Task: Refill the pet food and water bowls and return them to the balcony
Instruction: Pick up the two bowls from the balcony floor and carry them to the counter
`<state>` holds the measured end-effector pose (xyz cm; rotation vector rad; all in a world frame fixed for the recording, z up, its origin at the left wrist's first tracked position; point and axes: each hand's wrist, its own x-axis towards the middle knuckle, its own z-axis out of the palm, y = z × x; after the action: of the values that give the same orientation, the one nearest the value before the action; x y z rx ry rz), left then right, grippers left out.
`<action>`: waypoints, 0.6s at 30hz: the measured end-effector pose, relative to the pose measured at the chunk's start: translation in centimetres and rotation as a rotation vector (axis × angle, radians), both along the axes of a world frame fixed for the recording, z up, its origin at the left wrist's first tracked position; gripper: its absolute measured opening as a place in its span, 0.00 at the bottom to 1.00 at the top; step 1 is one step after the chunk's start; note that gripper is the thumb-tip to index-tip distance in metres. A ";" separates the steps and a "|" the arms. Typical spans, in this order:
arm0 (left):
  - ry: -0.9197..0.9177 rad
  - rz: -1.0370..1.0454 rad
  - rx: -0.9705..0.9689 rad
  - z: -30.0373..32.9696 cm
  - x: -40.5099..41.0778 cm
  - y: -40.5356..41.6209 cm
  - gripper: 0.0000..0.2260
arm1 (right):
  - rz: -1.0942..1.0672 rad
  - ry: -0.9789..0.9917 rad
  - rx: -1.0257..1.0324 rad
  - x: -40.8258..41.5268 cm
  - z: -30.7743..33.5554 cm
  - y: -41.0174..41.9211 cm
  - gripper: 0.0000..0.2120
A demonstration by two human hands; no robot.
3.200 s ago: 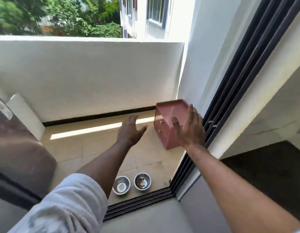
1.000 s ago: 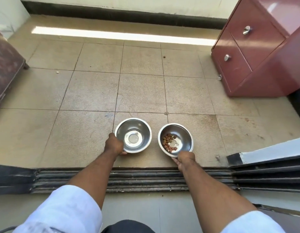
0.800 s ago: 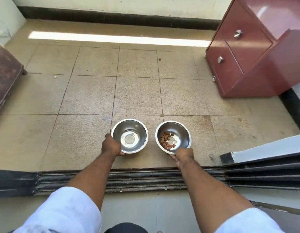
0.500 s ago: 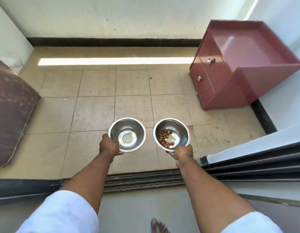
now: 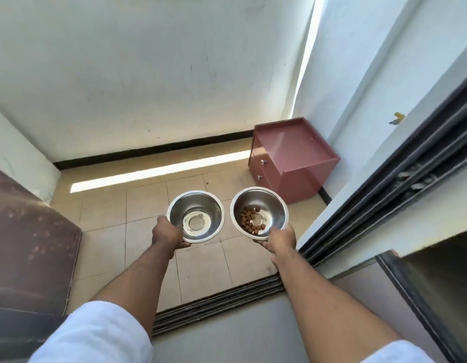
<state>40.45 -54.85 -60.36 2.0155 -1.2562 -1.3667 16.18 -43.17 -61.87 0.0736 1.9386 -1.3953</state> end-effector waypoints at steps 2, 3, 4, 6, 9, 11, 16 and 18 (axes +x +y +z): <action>-0.003 -0.031 -0.017 3.4 -0.4 1.3 0.13 | 0.008 0.021 -0.011 0.0 3.5 1.7 0.16; 0.003 -0.044 -0.029 5.1 -0.7 2.0 0.13 | 0.007 0.026 -0.023 -0.1 5.1 2.6 0.16; 0.011 -0.059 -0.032 6.7 -1.0 2.9 0.13 | 0.009 0.029 -0.037 -0.2 6.5 3.6 0.15; 0.024 -0.079 -0.026 9.4 -1.3 4.7 0.14 | 0.011 0.042 -0.044 -0.2 8.9 5.7 0.15; 0.047 -0.123 -0.005 12.6 -1.7 7.4 0.15 | -0.008 0.074 -0.063 -0.2 11.9 9.4 0.16; 0.071 -0.156 -0.005 14.6 -2.1 9.7 0.16 | -0.042 0.085 -0.091 -0.3 13.5 12.4 0.17; 0.084 -0.249 -0.015 17.9 -3.6 16.0 0.14 | -0.132 0.157 -0.079 -1.8 15.7 21.0 0.12; 0.098 -0.301 -0.013 18.7 -4.6 18.5 0.15 | -0.183 0.193 -0.071 -2.4 16.4 24.6 0.13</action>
<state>35.85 -36.35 -41.66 1.7793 -1.5662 -1.5646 13.76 -18.54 -45.49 0.0873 2.0806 -1.6421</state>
